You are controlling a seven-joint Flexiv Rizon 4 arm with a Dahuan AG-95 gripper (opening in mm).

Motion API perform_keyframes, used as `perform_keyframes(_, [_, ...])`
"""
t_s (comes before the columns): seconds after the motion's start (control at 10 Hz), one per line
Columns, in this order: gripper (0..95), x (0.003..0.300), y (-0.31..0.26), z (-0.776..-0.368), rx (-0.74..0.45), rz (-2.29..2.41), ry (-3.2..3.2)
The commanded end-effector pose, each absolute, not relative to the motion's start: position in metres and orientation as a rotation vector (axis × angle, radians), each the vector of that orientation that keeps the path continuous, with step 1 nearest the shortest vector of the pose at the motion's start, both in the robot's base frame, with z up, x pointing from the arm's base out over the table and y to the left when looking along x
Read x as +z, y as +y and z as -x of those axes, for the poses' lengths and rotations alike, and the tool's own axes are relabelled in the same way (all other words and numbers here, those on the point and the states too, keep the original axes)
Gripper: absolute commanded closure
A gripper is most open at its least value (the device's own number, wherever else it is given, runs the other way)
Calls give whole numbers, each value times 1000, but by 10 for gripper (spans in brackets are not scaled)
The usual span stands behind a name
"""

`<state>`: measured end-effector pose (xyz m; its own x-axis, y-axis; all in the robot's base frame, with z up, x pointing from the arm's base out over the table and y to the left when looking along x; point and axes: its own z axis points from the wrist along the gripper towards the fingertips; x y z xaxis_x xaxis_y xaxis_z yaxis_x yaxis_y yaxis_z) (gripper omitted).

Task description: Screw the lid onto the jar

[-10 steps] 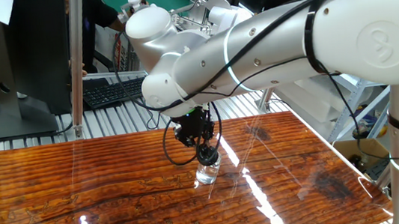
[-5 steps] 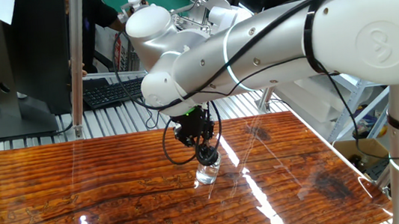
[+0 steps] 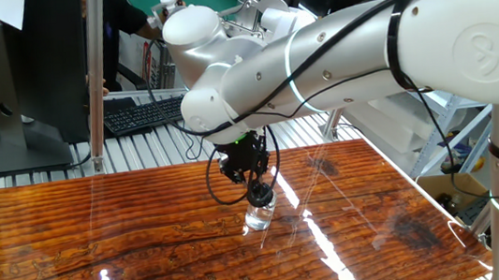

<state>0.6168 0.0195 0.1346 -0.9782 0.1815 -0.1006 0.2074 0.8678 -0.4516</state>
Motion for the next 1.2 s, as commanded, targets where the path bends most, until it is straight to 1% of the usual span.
perform_keyframes(0.1, [950, 135, 20, -618, -733, -307, 2986])
perform_keyframes(0.5, [950, 138, 19, -617, -729, -305, 2990])
perform_keyframes(1.2, [950, 141, 19, -617, -680, -320, 3002])
